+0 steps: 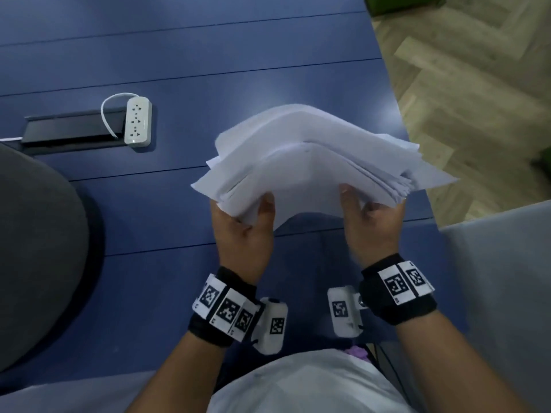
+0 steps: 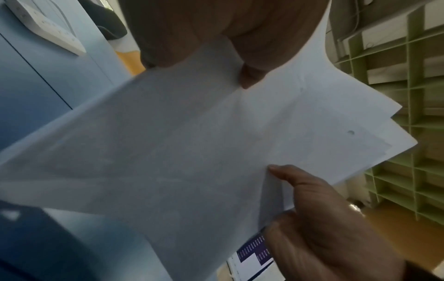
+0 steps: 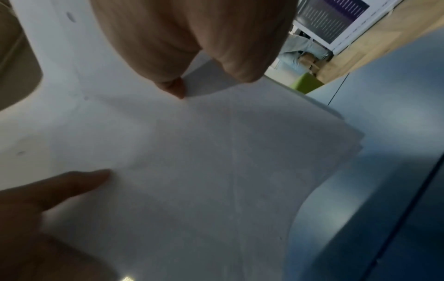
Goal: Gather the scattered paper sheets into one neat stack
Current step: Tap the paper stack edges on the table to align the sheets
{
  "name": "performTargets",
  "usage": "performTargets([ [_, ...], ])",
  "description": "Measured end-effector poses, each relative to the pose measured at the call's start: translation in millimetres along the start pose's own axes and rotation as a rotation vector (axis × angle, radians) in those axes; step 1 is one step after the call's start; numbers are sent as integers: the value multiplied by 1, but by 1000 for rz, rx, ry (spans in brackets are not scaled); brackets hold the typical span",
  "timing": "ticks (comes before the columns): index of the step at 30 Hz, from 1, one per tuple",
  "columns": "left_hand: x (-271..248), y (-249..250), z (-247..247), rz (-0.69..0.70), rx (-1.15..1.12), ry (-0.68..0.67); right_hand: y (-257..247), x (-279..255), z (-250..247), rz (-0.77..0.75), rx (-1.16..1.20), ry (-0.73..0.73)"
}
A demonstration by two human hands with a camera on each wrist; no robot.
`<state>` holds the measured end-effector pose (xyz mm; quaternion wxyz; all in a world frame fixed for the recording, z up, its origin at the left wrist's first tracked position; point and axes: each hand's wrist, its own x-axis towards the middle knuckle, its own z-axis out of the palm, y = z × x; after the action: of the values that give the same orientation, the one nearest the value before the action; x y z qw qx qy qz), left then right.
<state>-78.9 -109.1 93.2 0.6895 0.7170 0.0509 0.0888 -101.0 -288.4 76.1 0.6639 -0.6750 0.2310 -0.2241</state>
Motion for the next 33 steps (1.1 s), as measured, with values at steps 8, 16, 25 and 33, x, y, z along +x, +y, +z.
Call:
performTargets([
  [8, 10, -11, -17, -2, 5, -139, 14, 17, -13, 69, -50, -130],
  [16, 10, 6, 1, 8, 38, 16, -8, 14, -3, -17, 91, -97],
  [25, 22, 44, -22, 84, 19, -58, -48, 30, -14, -87, -23, -115],
  [33, 16, 55, -17, 167, 2, -58, -53, 21, -9, -200, -46, -59],
])
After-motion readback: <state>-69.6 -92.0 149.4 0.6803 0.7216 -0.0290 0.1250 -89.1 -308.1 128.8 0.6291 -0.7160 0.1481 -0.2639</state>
